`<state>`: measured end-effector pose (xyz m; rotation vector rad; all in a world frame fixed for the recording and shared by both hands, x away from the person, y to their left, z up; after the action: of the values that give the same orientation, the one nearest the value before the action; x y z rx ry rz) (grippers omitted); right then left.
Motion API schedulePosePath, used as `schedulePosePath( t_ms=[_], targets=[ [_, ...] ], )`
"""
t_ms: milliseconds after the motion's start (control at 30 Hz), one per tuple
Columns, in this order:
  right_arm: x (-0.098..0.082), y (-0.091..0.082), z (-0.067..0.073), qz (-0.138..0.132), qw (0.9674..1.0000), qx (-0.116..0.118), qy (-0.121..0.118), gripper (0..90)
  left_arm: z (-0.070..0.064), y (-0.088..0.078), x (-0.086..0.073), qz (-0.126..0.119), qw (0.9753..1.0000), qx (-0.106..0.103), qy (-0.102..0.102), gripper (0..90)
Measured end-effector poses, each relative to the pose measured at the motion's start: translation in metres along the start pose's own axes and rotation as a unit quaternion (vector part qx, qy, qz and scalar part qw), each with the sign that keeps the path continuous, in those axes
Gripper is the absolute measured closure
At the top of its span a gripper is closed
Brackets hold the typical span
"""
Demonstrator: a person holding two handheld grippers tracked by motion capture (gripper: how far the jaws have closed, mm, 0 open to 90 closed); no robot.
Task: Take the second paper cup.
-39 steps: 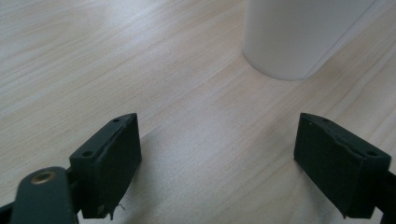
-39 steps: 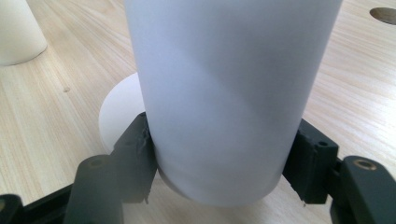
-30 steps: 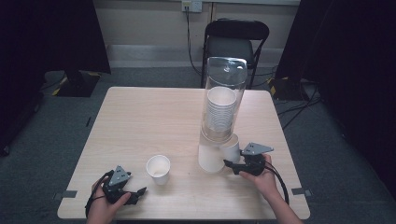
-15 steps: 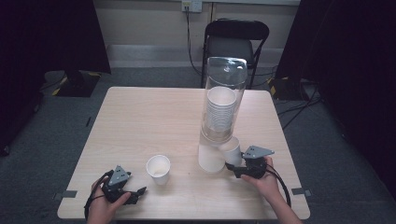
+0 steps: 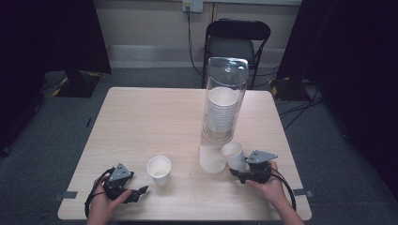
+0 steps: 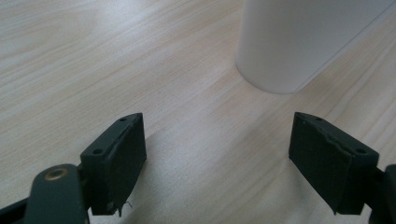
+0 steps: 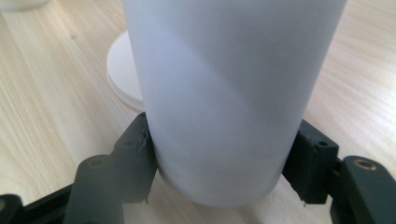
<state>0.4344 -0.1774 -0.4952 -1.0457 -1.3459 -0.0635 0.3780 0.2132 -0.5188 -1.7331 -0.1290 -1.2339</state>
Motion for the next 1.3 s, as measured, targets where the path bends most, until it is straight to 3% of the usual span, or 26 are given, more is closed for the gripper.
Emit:
schedulePosePath(
  t_ms=[67,200,333,667,800,1000,1133,1300],
  targets=[
    [-0.002,0.000,-0.001,0.002,1.0000,0.000,0.003,35.0,0.001,0.000,0.001,-0.002,1.0000,0.000,-0.001,19.1],
    [0.001,-0.004,-0.003,-0.019,0.9997,0.006,0.016,35.0,0.001,-0.005,0.005,-0.012,0.9999,-0.004,-0.008,19.6],
    [0.002,-0.005,-0.003,-0.024,0.9996,0.008,0.011,35.0,-0.002,-0.015,0.013,-0.017,0.9998,-0.013,0.000,19.8],
    [0.005,-0.004,0.010,-0.037,0.9988,0.032,-0.009,35.0,-0.019,-0.041,0.040,-0.033,0.9975,-0.063,0.005,19.7],
    [0.006,-0.004,0.016,-0.040,0.9980,0.044,-0.022,35.0,-0.027,-0.053,0.055,-0.052,0.9956,-0.078,0.002,19.6],
    [0.007,-0.003,0.022,-0.041,0.9969,0.055,-0.038,35.0,-0.056,-0.062,0.075,-0.052,0.9919,-0.115,0.015,19.0],
    [0.008,-0.004,0.024,-0.044,0.9964,0.059,-0.042,34.9,-0.075,-0.063,0.085,-0.046,0.9896,-0.134,0.027,18.5],
    [0.008,-0.004,0.027,-0.046,0.9957,0.066,-0.045,35.0,-0.090,-0.065,0.102,-0.058,0.9866,-0.149,0.032,18.1]
  ],
)
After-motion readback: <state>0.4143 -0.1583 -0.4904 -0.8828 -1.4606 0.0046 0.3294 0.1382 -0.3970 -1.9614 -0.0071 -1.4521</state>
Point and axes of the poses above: each handheld gripper's, and its own axes: y roughly forward along the jaws, x roughly out of its top, z roughly to its left, the point moved 8 cm from there along y, roughly forward along the jaws, and after that the axes turned 1 degree about z, right-handed, at the moved point
